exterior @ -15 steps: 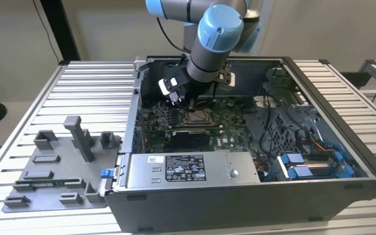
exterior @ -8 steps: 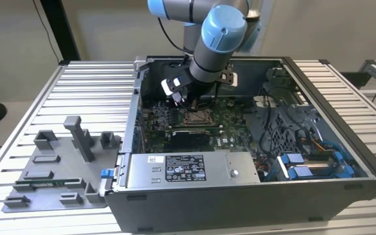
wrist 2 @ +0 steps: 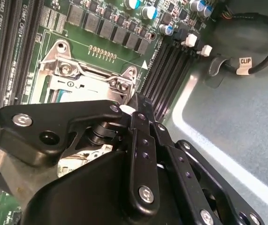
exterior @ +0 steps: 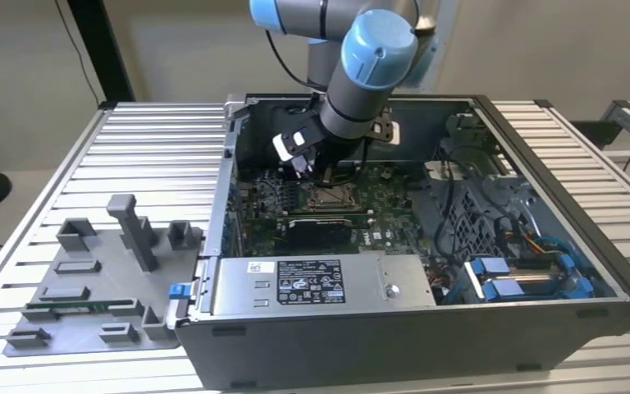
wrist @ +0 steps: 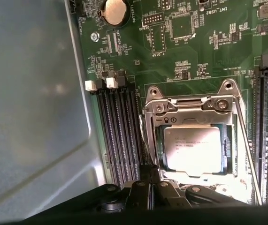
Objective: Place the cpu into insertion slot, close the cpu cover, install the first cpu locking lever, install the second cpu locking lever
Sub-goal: 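Install the first cpu locking lever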
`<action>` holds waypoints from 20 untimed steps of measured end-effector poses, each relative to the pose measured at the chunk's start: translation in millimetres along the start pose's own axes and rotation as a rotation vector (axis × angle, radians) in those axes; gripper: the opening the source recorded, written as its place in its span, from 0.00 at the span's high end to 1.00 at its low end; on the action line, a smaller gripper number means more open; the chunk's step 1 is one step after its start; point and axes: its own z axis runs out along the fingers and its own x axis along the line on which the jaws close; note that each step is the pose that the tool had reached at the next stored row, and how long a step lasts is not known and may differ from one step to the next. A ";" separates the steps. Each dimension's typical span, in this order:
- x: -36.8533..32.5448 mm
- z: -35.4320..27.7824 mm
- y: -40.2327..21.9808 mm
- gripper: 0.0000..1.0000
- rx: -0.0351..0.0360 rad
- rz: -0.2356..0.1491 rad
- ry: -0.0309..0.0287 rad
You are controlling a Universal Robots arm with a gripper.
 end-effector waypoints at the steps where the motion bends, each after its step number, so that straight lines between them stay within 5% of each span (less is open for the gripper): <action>1: 0.5 0.0 0.8 1.00 0.0007 -0.002 -0.0003; 20: 3.5 -1.7 18.6 1.00 0.0114 -0.031 -0.0061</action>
